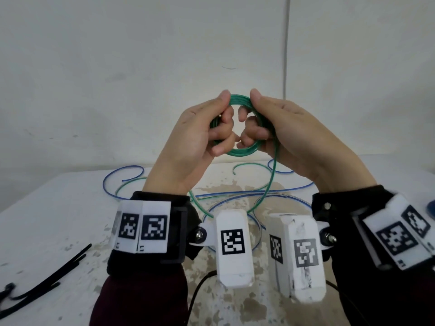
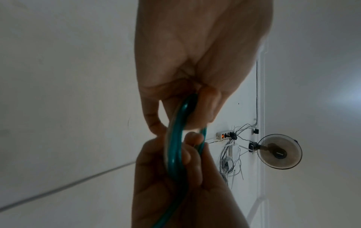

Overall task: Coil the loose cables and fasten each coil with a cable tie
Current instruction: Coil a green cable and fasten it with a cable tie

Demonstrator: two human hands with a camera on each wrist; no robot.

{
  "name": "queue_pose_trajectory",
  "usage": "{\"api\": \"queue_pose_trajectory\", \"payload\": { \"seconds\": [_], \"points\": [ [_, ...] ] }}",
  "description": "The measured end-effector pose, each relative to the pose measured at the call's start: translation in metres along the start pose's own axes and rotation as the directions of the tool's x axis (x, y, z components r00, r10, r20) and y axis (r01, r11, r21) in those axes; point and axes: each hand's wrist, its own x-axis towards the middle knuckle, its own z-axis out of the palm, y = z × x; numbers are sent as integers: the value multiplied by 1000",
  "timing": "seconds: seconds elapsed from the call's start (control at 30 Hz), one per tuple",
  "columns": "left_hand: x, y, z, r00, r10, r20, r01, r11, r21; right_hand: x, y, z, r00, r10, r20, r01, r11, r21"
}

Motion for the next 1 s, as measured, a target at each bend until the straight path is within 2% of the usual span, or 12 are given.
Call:
{"api": "queue_pose_trajectory", "payload": {
  "seconds": [0.13, 0.27, 0.53, 0.63, 0.73, 0.8, 0.9, 1.0],
  "points": [
    [-1, 1, 2, 987, -125, 100, 120, 992, 49, 0, 2, 5, 999, 9, -45, -14, 994, -108],
    [-3, 2, 0, 998, -49, 48, 47, 998, 37, 2, 2, 6, 996, -11, -83, 6, 998, -61],
    [0, 2, 1, 999, 36, -34, -40, 990, -133, -2, -2, -2, 997, 25, 68, -32, 994, 106],
    [2, 1, -1, 1000, 20, 1, -19, 991, -132, -1, -1, 1, 997, 27, 76, -39, 985, 168],
    [0, 0, -1, 997, -57, 49, 57, 998, -3, 0, 1, 0, 998, 22, 58, -25, 998, 52],
    [-1, -1, -1, 996, -65, 52, 63, 997, 52, 0, 1, -1, 999, 23, 38, -22, 999, -23],
    [-1, -2, -2, 1000, 5, 27, -6, 1000, 12, 1, 2, -1, 1000, -3, -4, 3, 1000, -10],
    [0, 0, -6, 999, 32, 8, -32, 999, -40, 2, 3, -1, 1000, -11, 11, 10, 999, 35]
  ]
}}
